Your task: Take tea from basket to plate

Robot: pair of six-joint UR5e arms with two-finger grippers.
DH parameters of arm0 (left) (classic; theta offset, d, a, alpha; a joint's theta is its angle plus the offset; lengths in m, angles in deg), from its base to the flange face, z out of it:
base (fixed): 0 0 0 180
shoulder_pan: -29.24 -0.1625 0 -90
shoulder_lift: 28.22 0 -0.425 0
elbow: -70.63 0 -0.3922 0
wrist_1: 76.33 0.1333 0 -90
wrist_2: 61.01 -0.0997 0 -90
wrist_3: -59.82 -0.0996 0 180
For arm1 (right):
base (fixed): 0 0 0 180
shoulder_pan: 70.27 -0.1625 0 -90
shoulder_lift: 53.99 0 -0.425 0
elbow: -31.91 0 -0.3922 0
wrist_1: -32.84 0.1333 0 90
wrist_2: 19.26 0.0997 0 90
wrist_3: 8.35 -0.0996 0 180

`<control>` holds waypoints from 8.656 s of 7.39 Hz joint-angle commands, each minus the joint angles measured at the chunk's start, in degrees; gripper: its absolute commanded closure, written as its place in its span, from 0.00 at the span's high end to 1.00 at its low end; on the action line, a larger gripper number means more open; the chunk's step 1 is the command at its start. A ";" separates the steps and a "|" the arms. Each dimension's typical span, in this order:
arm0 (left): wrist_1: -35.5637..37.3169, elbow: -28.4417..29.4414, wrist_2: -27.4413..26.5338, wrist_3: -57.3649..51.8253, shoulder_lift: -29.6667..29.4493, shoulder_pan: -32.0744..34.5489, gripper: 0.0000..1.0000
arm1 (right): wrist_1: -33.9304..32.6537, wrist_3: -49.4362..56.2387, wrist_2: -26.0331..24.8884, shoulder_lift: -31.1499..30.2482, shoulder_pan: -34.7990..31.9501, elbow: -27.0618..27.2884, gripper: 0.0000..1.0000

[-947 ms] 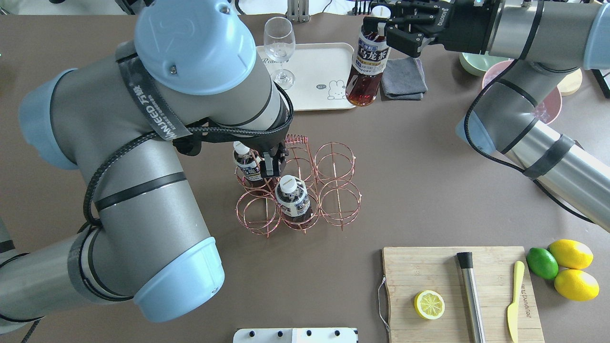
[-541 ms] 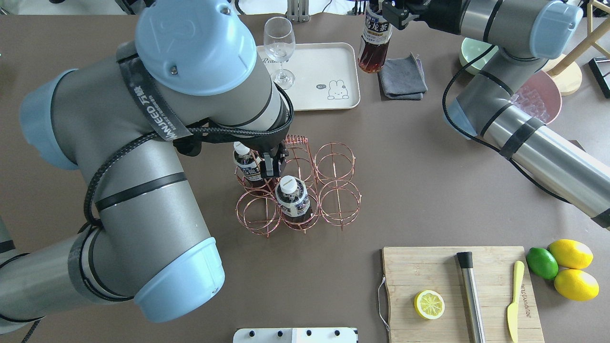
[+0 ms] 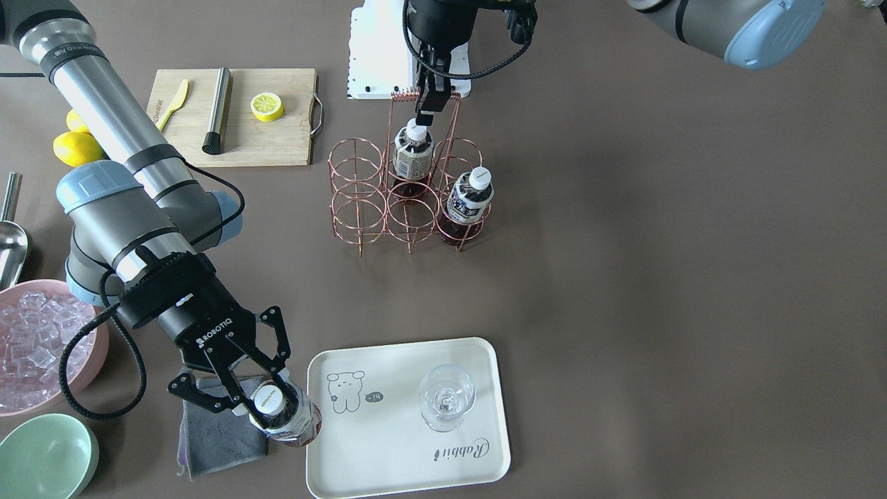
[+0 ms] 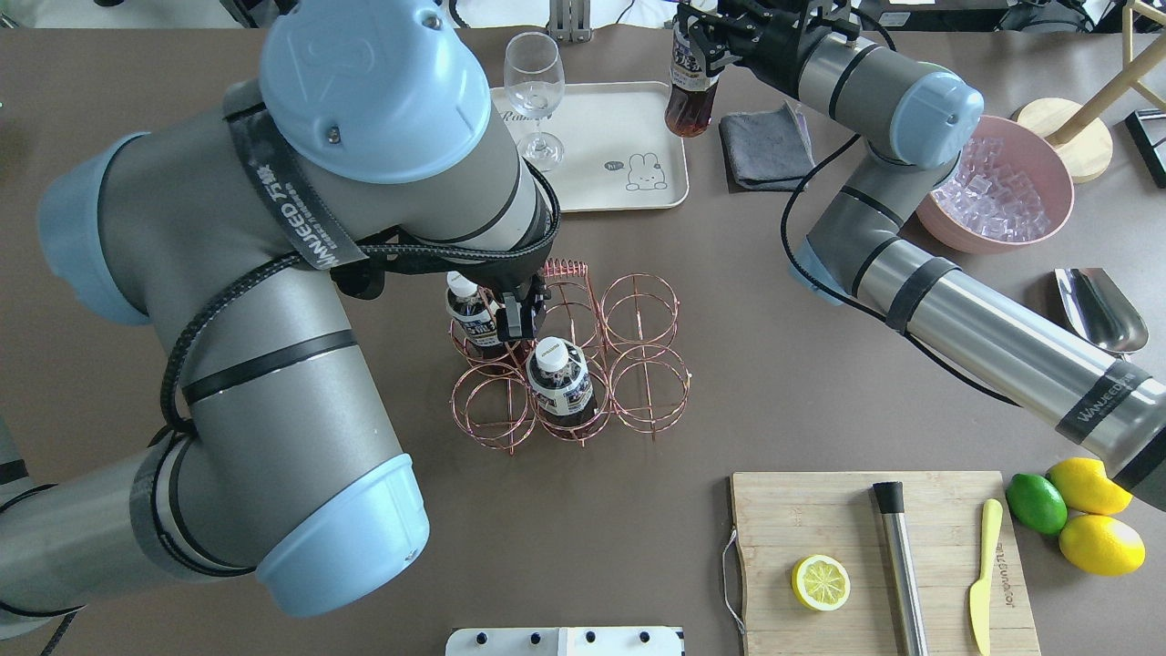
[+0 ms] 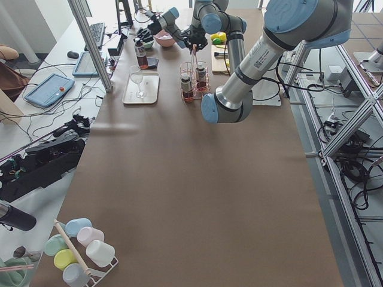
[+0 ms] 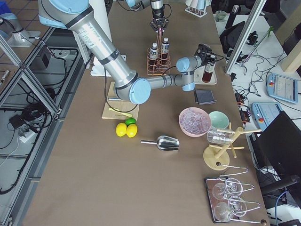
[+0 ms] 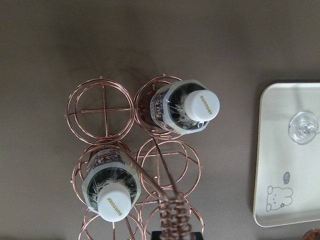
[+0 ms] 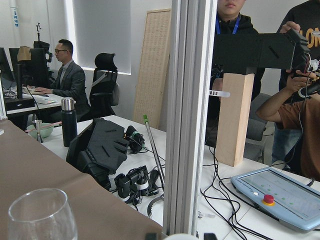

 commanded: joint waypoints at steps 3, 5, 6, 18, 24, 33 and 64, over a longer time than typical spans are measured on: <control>0.11 -0.02 0.05 0.00 0.28 0.06 0.00 | 2.69 0.03 -12.64 3.86 6.18 -4.28 0.00; 0.11 0.07 -0.04 0.00 0.28 -0.12 0.00 | 2.78 0.03 -14.32 4.04 7.59 -4.28 0.00; 0.11 0.07 -0.04 0.09 0.28 -0.12 0.00 | 2.78 0.03 -14.76 4.04 8.03 -4.37 0.00; 0.54 0.25 -0.04 0.00 0.02 0.14 0.00 | 6.21 0.03 -15.12 3.43 9.70 -4.55 0.99; 0.90 -0.36 0.23 0.00 -0.24 0.76 0.00 | 2.37 -0.40 7.32 -1.04 1.29 2.38 0.99; 11.62 -9.51 14.55 -28.60 13.87 27.87 0.00 | -51.98 8.04 38.18 -11.05 -7.33 27.49 0.99; -22.04 35.97 22.28 -68.64 23.20 56.30 0.97 | -97.77 11.52 44.74 -42.19 -34.06 34.56 0.99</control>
